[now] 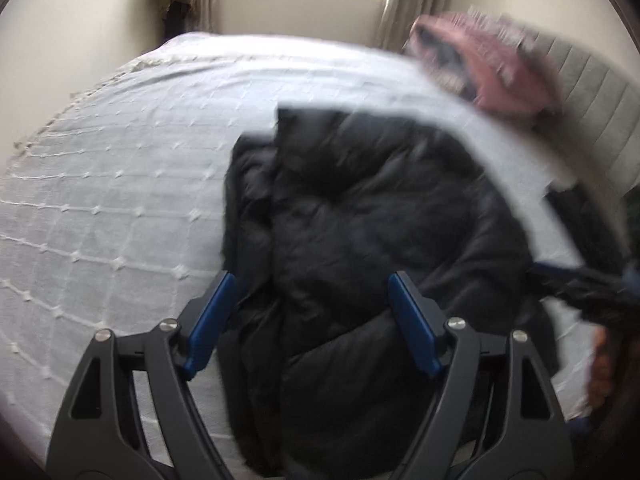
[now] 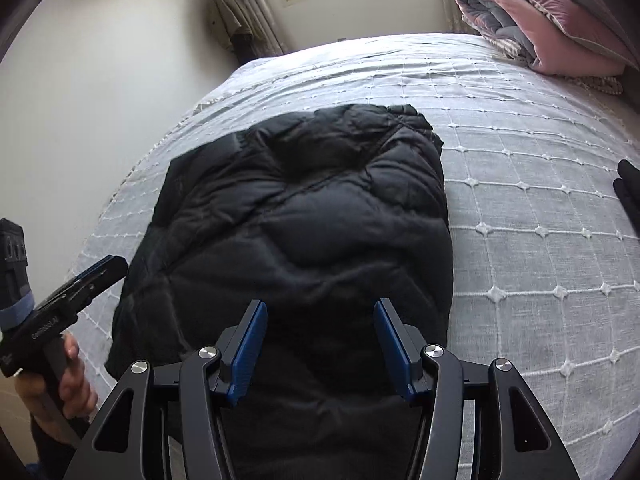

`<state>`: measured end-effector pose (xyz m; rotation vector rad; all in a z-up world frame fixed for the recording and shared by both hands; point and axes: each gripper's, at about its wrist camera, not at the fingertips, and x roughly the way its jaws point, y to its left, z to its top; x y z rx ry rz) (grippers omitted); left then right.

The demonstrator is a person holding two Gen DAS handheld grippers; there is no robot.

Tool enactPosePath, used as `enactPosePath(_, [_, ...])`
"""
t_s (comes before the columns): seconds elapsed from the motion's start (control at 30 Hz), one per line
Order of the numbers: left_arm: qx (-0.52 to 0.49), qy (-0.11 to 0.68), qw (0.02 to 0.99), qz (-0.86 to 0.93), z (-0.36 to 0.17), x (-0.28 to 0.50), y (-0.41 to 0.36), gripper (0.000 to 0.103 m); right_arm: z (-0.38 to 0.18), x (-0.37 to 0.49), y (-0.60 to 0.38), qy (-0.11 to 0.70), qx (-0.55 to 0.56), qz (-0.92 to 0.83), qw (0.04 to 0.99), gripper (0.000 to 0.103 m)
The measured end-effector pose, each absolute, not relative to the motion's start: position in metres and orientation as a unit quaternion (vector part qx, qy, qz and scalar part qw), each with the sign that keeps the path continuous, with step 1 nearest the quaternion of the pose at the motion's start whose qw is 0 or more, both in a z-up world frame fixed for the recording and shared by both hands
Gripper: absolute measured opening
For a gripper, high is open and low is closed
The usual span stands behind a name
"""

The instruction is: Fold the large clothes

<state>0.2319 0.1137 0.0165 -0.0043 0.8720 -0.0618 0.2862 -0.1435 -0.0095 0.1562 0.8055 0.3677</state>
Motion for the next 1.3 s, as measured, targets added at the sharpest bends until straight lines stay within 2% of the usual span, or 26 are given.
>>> enactPosePath(0.13, [-0.055, 0.464, 0.883, -0.037, -0.007, 0.243, 0.131, 0.080, -0.029, 0.296, -0.125, 0.417, 0.055, 0.172, 0.891, 0.057])
enactPosePath(0.43, [-0.093, 0.483, 0.868, -0.066, -0.004, 0.239, 0.145, 0.080, -0.038, 0.297, -0.120, 0.425, 0.042, 0.182, 0.886, 0.058])
enactPosePath(0.5, [-0.138, 0.496, 0.852, -0.093, -0.003, 0.237, 0.158, 0.080, -0.030, 0.295, -0.133, 0.409, 0.061, 0.192, 0.890, 0.060])
enactPosePath(0.6, [-0.202, 0.507, 0.829, -0.119, -0.009, 0.234, 0.180, 0.081, -0.022, 0.294, -0.165, 0.386, 0.127, 0.182, 0.895, 0.075])
enactPosePath(0.63, [-0.217, 0.511, 0.823, -0.122, -0.011, 0.233, 0.186, 0.081, -0.022, 0.296, -0.175, 0.384, 0.144, 0.175, 0.895, 0.077])
enactPosePath(0.97, [-0.304, 0.528, 0.775, -0.167, -0.033, 0.224, 0.200, 0.083, -0.058, 0.317, -0.239, 0.422, 0.316, 0.168, 0.833, 0.077])
enactPosePath(1.3, [-0.345, 0.537, 0.746, -0.191, -0.041, 0.213, 0.218, 0.083, -0.072, 0.331, -0.231, 0.450, 0.348, 0.195, 0.799, 0.077])
